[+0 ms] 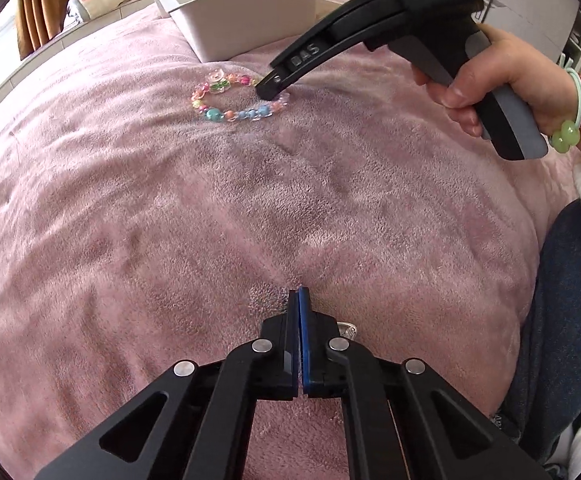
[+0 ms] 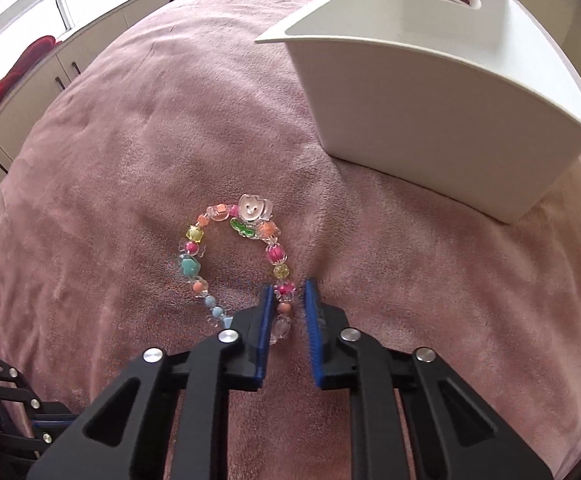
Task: Organize jewelry
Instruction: 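Grasp the clear crystal earring with the left tool while the right tool grasps the pastel bracelet, then lift and carry the crystal earring and pastel bracelet over the white tray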
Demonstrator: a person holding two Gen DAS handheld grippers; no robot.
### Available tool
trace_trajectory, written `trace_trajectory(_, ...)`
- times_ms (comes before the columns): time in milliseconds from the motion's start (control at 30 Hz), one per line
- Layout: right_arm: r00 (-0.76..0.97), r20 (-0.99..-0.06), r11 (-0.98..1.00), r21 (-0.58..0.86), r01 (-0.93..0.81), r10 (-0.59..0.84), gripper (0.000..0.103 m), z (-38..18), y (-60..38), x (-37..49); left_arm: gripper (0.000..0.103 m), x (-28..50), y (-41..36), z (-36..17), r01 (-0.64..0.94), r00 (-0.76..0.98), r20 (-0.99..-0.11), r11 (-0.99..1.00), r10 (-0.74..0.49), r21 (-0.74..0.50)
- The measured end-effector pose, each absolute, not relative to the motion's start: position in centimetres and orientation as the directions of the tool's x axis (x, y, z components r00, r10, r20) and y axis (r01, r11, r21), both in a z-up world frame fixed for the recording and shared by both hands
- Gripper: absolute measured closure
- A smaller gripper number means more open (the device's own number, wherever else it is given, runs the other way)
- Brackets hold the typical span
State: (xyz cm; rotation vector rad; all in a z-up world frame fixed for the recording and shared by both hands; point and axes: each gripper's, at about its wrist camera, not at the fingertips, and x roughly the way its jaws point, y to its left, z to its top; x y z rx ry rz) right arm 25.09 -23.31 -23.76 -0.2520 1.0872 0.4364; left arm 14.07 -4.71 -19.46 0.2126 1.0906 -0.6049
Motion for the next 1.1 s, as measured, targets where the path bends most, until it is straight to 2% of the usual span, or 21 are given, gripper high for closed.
trace_trajectory(133,0.388,-0.885,0.894,0.065,-0.444,0.257,0.091,-23.0,-24.4,24.8,0.097,14.1,-3.4,-19.0,0.535,0.316,-0.869,0.828,-0.382,-0.169)
trace_trajectory(433,0.423,-0.858,0.892,0.082,-0.445,0.29,0.092,-19.7,-26.2,24.9,0.097,13.3,-1.1,-16.7,0.504,0.322,-0.85,0.835,-0.416,-0.218)
trace_trajectory(467,0.424,-0.858,0.891,0.083,-0.446,0.291,0.092,-19.6,-26.2,24.9,0.092,13.0,-1.2,-16.5,0.516,0.318,-0.849,0.829,-0.421,-0.218)
trace_trajectory(500,0.422,-0.858,0.89,0.083,-0.448,0.293,0.092,-19.6,-26.2,24.9,0.078,12.6,-1.3,-16.3,0.526,0.321,-0.849,0.825,-0.419,-0.208)
trace_trajectory(567,0.419,-0.859,0.89,0.085,-0.449,0.293,0.092,-19.6,-26.4,24.9,0.058,11.7,-1.6,-15.9,0.552,0.327,-0.846,0.812,-0.421,-0.191)
trace_trajectory(700,0.41,-0.871,0.884,0.059,-0.464,0.273,0.089,-20.5,-25.1,24.8,0.052,10.6,-2.6,-16.0,0.565,0.312,-0.855,0.805,-0.414,-0.183)
trace_trajectory(833,0.411,-0.885,0.877,-0.009,-0.48,0.216,0.086,-21.8,-23.6,24.7,0.052,10.9,-3.9,-17.2,0.569,0.294,-0.872,0.805,-0.392,-0.17)
trace_trajectory(867,0.417,-0.889,0.876,-0.04,-0.482,0.189,0.075,-22.2,-23.3,24.8,0.052,11.1,-4.1,-17.5,0.57,0.29,-0.877,0.806,-0.382,-0.162)
trace_trajectory(900,0.43,-0.889,0.874,-0.077,-0.48,0.158,0.059,-22.6,-23.0,24.7,0.052,11.1,-4.2,-17.7,0.57,0.288,-0.883,0.807,-0.372,-0.154)
trace_trajectory(967,0.44,-0.89,0.863,-0.123,-0.489,0.122,0.049,-23.6,-22.7,24.6,0.052,11.0,-4.2,-18.2,0.568,0.285,-0.889,0.81,-0.357,-0.143)
trace_trajectory(1033,0.426,-0.897,0.86,-0.124,-0.495,0.116,0.05,-24.6,-22.6,24.7,0.059,11.2,-4.2,-18.5,0.563,0.289,-0.894,0.816,-0.343,-0.132)
trace_trajectory(1100,0.421,-0.896,0.872,-0.091,-0.481,0.139,0.053,-25.0,-23.0,24.9,0.074,11.5,-4.2,-18.9,0.549,0.293,-0.896,0.826,-0.332,-0.127)
